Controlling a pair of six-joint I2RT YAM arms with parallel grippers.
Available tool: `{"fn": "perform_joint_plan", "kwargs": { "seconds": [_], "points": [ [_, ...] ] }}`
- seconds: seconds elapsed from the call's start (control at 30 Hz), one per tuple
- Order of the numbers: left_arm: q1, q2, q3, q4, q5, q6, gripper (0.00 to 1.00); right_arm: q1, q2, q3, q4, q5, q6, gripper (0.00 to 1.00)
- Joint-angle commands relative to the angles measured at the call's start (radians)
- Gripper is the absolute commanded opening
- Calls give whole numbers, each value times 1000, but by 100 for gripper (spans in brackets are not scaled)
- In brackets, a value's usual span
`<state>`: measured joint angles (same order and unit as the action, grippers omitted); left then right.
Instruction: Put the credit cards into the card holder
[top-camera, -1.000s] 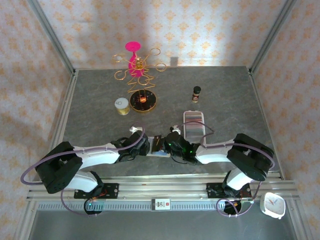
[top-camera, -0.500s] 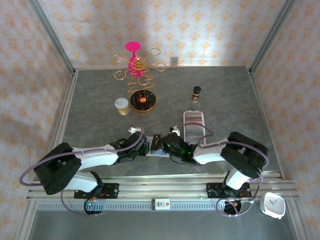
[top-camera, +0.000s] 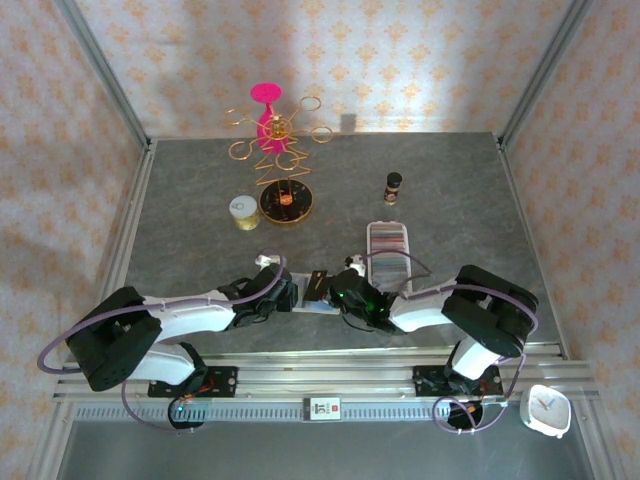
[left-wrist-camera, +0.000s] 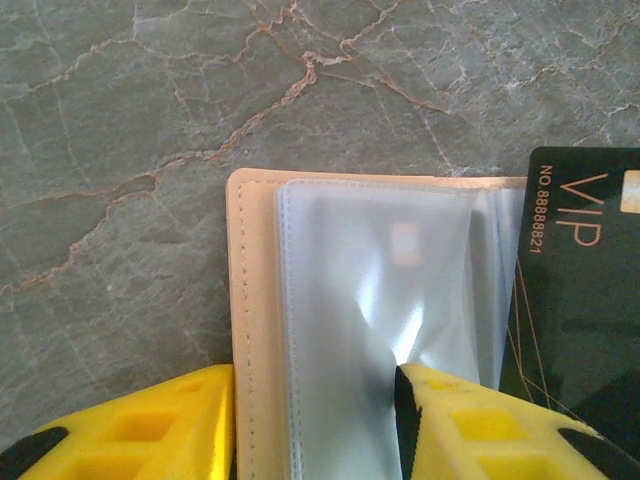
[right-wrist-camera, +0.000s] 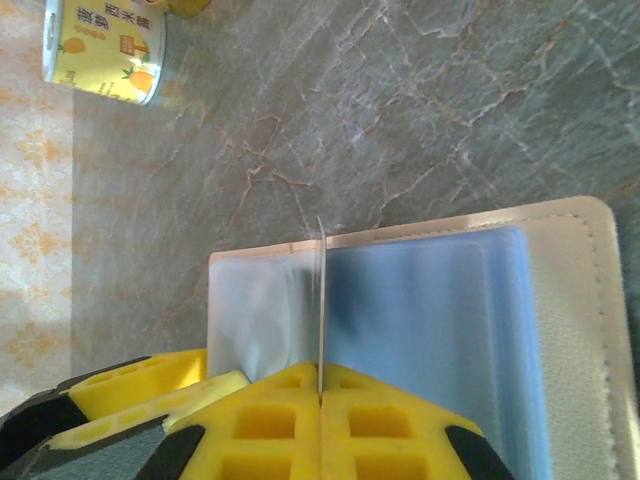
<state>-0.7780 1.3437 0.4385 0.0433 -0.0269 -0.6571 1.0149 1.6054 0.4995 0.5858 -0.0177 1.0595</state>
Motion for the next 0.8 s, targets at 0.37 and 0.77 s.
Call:
{"fn": "perform_joint_plan", "kwargs": {
  "seconds": [0.37,0.77],
  "points": [
    [2,-2,-43,-25,62,-32,43,6,54,-4,104,12,37,0],
    [2,-6,-58,4,78,-48,44,14,51,-7,37,-54,35,0]
  ]
}}
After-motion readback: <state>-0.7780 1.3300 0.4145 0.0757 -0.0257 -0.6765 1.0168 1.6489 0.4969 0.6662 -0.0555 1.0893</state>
